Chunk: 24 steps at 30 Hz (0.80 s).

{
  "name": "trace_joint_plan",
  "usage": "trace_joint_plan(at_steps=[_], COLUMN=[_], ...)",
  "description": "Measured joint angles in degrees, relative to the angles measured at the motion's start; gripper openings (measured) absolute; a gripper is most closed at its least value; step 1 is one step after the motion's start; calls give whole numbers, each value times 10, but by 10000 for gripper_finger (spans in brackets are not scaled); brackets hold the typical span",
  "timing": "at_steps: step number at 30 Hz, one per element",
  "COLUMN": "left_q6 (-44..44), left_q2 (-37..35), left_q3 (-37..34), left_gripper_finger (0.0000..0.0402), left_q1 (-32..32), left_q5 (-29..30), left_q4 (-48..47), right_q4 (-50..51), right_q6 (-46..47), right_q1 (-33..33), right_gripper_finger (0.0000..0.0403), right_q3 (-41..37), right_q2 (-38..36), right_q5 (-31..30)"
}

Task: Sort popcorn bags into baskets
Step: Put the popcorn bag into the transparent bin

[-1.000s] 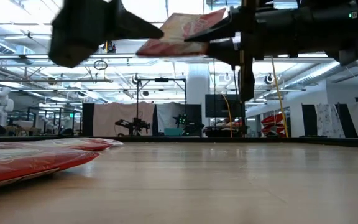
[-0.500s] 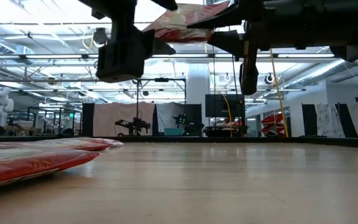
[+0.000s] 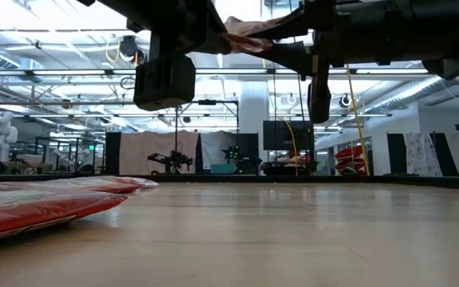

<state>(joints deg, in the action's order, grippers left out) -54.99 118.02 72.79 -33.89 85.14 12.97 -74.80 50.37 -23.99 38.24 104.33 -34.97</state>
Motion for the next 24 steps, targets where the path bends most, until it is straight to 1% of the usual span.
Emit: trace_joint_plan(at_steps=[1,2,5,7,10,14,19,22,24], left_q6=[2,5,15,16,20,37,87,133,168], left_q2=[0,0,0,0,0,0,0,0,0], left_q3=[0,0,0,0,0,0,0,0,0], left_gripper_finger=[24,20,22,32,38,25,20,28,27], left_q1=[0,0,0,1,2,1,0,-6,-14], left_q5=[0,-1,-4,-6,-11,-11,-9,-8,-6], left_q4=[0,1,1,1,2,2,2,8,17], right_q4=[0,0,1,2,-3,-18,-66,-97,-124], right_q6=[0,0,2,12,13,16,-3,-6,-24], right_q1=[0,0,0,0,0,-3,-10,-17,-25], right_gripper_finger=[17,19,28,37,59,93,134,150,158], right_q3=[0,0,0,0,-6,-21,-53,-76,-93], right_q2=[0,0,0,0,0,0,0,0,0], right_q5=[-1,-3,-12,-23,-39,-51,-58,-58,-63])
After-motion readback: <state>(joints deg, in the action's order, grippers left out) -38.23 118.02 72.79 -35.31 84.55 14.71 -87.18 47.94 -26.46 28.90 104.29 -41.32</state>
